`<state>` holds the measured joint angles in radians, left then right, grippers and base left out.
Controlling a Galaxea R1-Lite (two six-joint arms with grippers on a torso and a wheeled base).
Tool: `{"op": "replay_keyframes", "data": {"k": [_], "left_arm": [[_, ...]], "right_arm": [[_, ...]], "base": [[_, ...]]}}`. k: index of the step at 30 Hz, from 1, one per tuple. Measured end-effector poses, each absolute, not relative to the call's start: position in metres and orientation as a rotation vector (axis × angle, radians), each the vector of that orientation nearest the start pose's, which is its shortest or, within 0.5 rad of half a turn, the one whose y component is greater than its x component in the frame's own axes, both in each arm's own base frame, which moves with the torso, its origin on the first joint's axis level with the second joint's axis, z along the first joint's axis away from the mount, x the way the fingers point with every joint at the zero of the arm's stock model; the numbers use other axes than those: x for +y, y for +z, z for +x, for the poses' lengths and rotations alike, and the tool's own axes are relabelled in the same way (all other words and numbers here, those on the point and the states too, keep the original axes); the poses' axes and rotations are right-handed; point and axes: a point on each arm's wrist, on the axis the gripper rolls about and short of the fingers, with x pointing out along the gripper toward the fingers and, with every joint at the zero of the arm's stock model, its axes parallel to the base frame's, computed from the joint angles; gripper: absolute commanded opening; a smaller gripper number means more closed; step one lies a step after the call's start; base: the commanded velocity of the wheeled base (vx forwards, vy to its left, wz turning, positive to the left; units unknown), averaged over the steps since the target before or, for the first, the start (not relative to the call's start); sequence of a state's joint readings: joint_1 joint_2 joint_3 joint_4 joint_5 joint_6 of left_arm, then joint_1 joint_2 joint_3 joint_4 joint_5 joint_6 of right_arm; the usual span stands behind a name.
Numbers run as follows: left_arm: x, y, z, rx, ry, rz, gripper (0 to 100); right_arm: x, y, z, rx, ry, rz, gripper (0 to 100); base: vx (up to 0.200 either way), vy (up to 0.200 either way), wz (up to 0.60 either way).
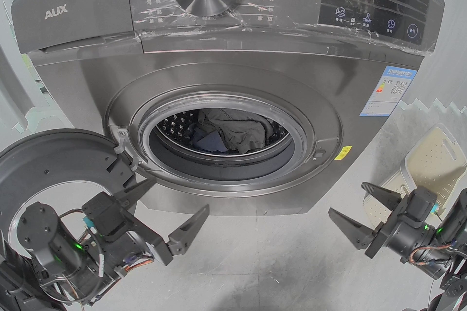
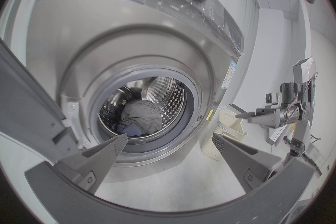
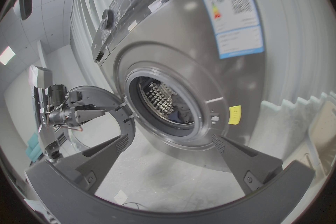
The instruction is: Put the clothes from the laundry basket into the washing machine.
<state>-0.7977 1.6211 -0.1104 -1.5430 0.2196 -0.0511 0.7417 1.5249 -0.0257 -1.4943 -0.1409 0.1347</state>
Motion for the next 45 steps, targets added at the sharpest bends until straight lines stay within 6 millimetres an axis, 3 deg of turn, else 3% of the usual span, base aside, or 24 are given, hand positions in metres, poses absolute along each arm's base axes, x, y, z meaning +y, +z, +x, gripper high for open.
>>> {"op": "replay_keyframes", "data": {"k": [5, 13, 20, 29, 36, 45], "left_arm": [[-0.117, 0.141, 0.137, -0.051, -0.517, -0.039, 100], [-0.087, 0.148, 0.123, -0.059, -0.442, -0.027, 100], [-0.059, 0.151, 0.096, -0.020, -0.398, -0.002, 100], [-0.028, 0.146, 0.061, -0.016, -0.312, 0.029, 100], [-0.011, 0.139, 0.037, -0.044, -0.212, 0.015, 100], [0.002, 0.102, 0.002, 0.075, -0.094, 0.023, 100]], "right_arm": [[0.094, 0.141, 0.128, -0.007, 0.513, 0.096, 100], [0.065, 0.142, 0.119, 0.037, 0.382, 0.029, 100], [0.042, 0.139, 0.102, 0.098, 0.274, -0.005, 100], [0.012, 0.132, 0.057, 0.106, 0.121, -0.017, 100], [0.000, 0.112, 0.017, 0.100, 0.032, -0.039, 100], [0.000, 0.087, -0.014, 0.069, 0.052, -0.040, 100]], "base": [[-0.200, 0.000, 0.00], [-0.200, 0.000, 0.00], [-0.200, 0.000, 0.00], [-0.067, 0.000, 0.00], [0.000, 0.114, 0.00], [0.000, 0.178, 0.00]]}}
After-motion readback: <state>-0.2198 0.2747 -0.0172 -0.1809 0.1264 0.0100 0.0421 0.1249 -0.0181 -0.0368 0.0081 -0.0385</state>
